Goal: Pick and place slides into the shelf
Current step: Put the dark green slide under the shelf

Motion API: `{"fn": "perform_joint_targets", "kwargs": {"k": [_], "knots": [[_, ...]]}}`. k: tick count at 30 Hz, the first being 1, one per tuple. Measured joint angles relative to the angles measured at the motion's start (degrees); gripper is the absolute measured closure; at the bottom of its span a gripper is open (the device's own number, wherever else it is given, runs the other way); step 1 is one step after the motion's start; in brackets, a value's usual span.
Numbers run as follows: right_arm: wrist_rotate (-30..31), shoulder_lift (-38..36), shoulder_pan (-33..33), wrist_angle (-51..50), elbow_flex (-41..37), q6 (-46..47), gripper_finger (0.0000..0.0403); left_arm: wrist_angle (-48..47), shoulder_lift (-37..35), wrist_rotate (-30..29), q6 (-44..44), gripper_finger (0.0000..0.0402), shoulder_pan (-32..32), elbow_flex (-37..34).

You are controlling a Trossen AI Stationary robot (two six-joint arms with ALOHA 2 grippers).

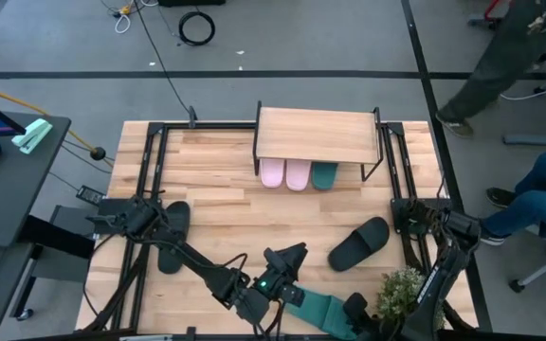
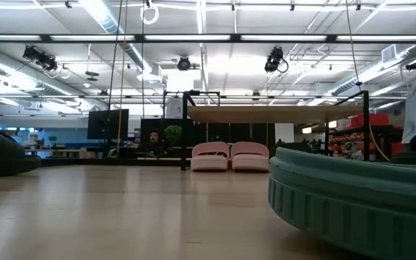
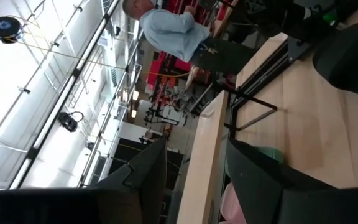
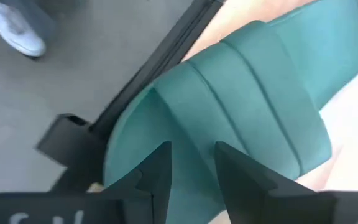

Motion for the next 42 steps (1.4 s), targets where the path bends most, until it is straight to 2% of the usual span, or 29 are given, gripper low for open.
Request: {"fn": "perform_joint_targets", "kwargs": {"k": [7,16,20,28,38,42], "knots": [[4.15,2.23,-0.39,-0.30,0.00,-2.15,0.0273,-0.02,0.00,0.00,0.04,0.0230,0.95,0.00],[20.48,1.80,-1.49,-3.75,0.00,-2.63,0.0273,-0.02,0.00,0.02,0.70,0.0230,2.05,-0.02],[24.26,1.80,-4.34,-3.79,0.00,-3.85,0.0273,-0.02,0.00,0.04,0.72,0.0228,2.63,-0.02],[24.96,-0.24,-11.39,-5.72,0.00,-3.49,0.0273,-0.31,-0.52,0.10,2.55,0.0228,3.70,-0.09],[25.25,-0.91,-22.82,-14.53,0.00,-9.45,0.0273,-0.38,-6.70,0.42,2.99,0.0228,4.14,-0.09],[26.12,-1.65,-27.30,-18.75,0.00,-4.26,0.0273,-0.27,-10.40,0.40,2.96,0.0229,3.91,-0.07]]}}
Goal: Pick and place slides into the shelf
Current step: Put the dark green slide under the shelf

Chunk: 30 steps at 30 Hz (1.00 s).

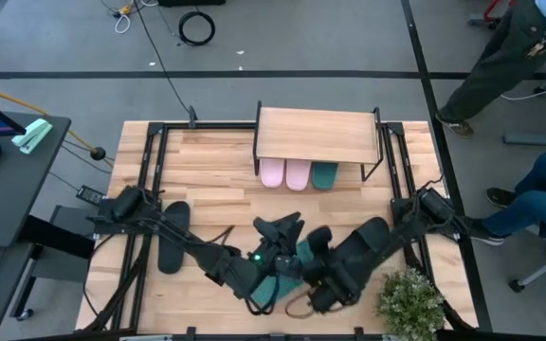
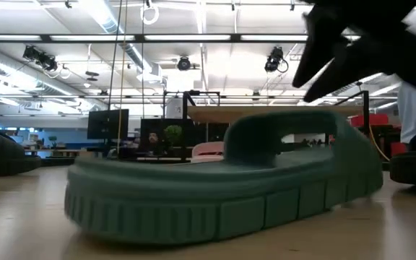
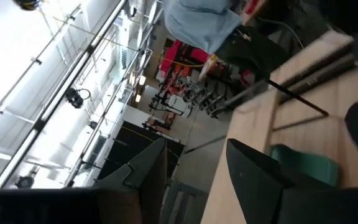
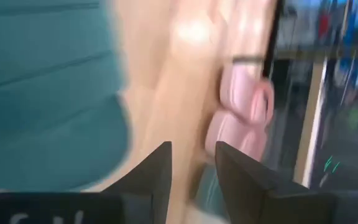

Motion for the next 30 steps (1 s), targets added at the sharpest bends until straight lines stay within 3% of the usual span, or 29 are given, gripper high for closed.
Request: {"fn": "perform_joint_targets", "kwargs": {"k": [9,17,21,30], "knots": [[-13.06,-10.77,-3.16,3.44,-0.02,27.99,0.0273,-0.04,-8.85,0.02,-0.03,0.0228,0.57,0.02],[-25.03,-21.45,0.37,28.19,0.03,36.93,0.0273,-0.08,-12.90,0.01,-0.36,0.0228,2.59,0.02],[-26.36,-17.93,1.31,34.03,0.13,35.67,0.0273,-0.25,-12.92,0.04,-0.36,0.0228,3.43,0.02],[-27.16,-6.02,0.48,33.52,-0.06,37.91,0.0273,-1.09,-12.88,0.23,-1.06,0.0228,5.38,0.02]]}}
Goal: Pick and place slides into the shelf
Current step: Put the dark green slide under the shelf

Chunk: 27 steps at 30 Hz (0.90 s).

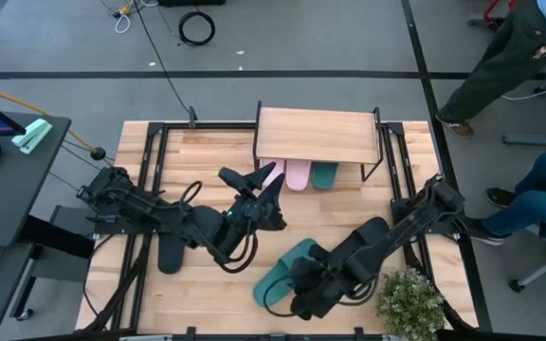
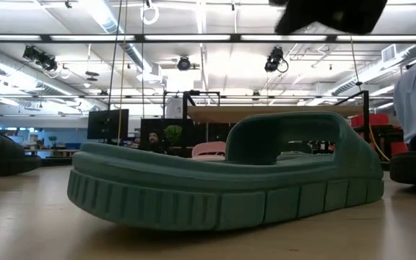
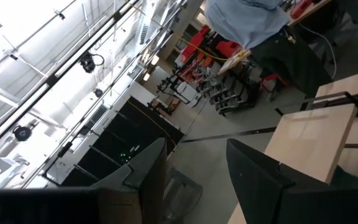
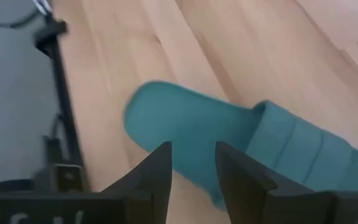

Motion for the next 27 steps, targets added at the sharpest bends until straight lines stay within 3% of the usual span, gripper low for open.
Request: {"fn": "perform_joint_targets", "kwargs": {"k": [4,13,19,27], "knots": [[1.43,0.46,0.05,-1.93,0.07,-0.07,0.0276,-0.24,0.00,0.02,0.02,0.0228,0.97,0.00],[-1.69,3.44,-0.17,-0.80,0.07,0.42,0.0277,-0.24,0.02,0.02,-0.44,0.0228,2.68,0.00],[-6.96,7.27,-0.20,8.69,0.04,-2.52,0.0278,-0.24,0.04,0.02,-0.46,0.0228,2.74,0.00],[-7.01,10.94,-3.06,-0.43,0.17,-0.80,0.0278,-0.24,0.07,0.03,-0.44,0.0228,2.68,0.00]]}}
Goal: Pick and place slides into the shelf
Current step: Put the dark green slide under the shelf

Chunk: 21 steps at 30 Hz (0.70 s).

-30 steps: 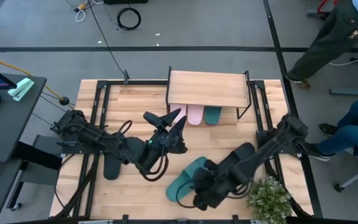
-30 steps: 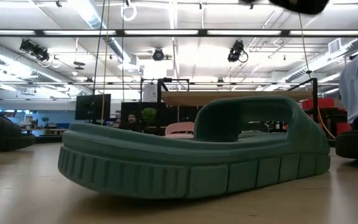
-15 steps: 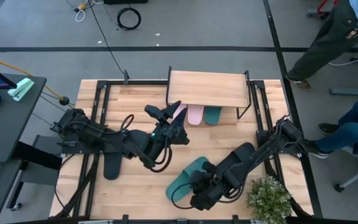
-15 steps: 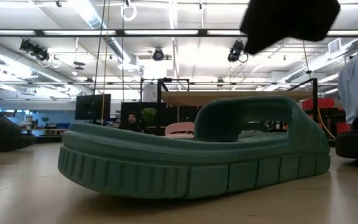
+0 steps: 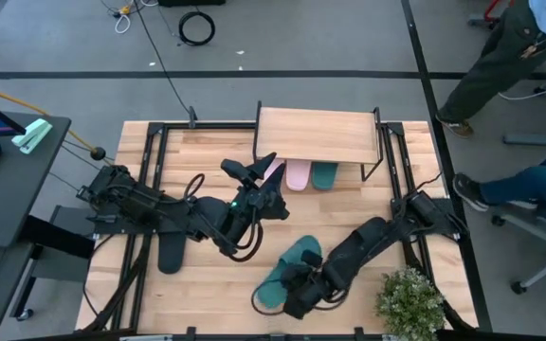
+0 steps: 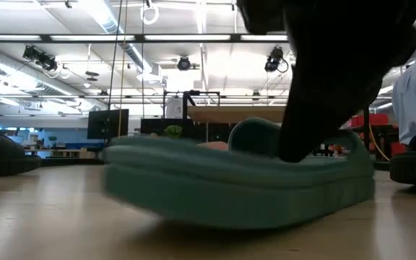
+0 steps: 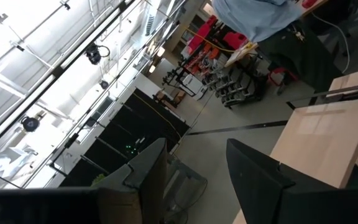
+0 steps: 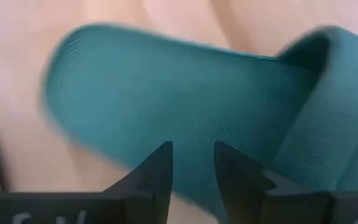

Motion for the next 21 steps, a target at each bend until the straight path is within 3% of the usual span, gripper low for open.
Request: {"fn": "perform_joint_targets", "kwargs": {"k": [10,14,18,21], "knots": [[3.74,-4.16,-3.24,-13.84,-0.15,2.95,0.0278,0.00,0.00,-0.02,0.03,0.0228,0.06,0.00],[3.32,-6.21,-2.41,-12.53,-0.15,2.67,0.0278,0.00,0.00,-0.02,0.03,0.0228,0.06,0.00],[3.90,-8.59,-0.94,-6.98,-0.14,-6.16,0.0278,0.00,0.00,-0.02,0.03,0.0228,0.06,0.00],[6.95,-10.06,0.27,-7.76,-0.11,-22.36,0.0278,0.00,0.00,-0.02,0.03,0.0228,0.06,0.00]]}}
